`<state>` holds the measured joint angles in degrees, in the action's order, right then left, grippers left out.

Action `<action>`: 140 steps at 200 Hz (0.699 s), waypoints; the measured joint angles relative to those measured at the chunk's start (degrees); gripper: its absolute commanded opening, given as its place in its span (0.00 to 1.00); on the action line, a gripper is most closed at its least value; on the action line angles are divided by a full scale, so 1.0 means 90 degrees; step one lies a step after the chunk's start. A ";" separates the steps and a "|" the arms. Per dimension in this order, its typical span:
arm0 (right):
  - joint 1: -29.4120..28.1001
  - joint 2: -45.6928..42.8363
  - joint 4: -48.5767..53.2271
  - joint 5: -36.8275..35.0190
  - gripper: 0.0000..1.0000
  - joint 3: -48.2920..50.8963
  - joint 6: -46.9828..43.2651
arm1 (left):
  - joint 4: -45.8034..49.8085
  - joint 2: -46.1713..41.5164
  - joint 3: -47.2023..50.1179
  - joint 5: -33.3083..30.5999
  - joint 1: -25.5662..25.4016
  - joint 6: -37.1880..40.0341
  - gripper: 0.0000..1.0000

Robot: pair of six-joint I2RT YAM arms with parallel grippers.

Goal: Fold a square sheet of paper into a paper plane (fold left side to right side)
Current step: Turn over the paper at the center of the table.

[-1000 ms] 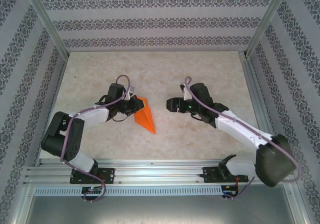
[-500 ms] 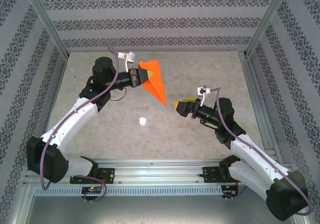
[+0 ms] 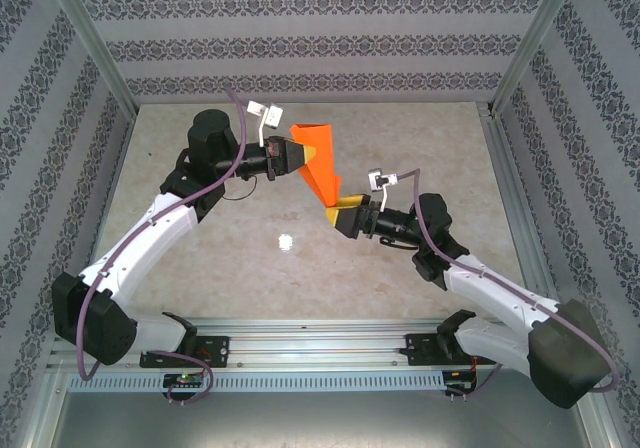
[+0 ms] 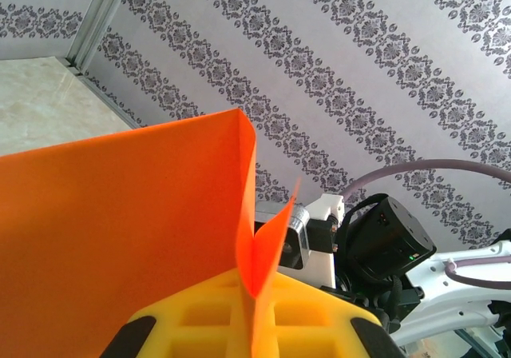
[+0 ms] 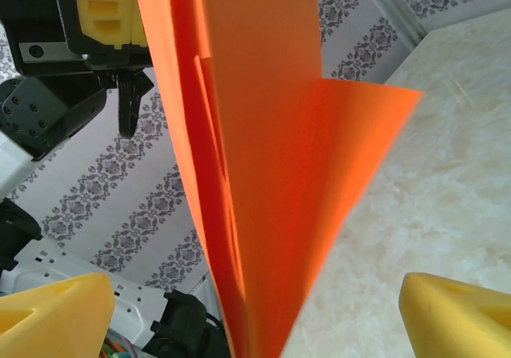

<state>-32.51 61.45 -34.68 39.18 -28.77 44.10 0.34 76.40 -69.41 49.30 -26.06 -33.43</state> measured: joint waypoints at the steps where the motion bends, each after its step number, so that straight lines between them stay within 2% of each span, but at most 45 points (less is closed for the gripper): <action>1: -0.0005 0.0005 -0.0007 0.0000 0.88 -0.0002 0.0002 | 0.0005 0.0000 0.0000 0.0000 0.0000 0.0002 0.03; 41: -0.0056 0.0187 -0.0151 0.0024 0.67 -0.0092 0.0061 | 0.0070 0.0005 0.0000 -0.0005 0.0000 0.0049 0.04; 104: -0.0056 0.0267 0.0078 0.0041 0.25 -0.0253 -0.0146 | 0.0194 0.0104 0.0000 -0.0012 0.0000 0.0151 0.07; 140: -0.0056 0.0044 0.0695 -0.0097 0.11 -0.0274 -0.0520 | 0.0403 0.0228 0.0000 -0.0039 0.0000 0.0287 0.13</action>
<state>-33.01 61.84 -28.42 38.30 -31.24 39.42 3.97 78.46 -69.41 48.95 -26.06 -30.85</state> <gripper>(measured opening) 0.144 0.105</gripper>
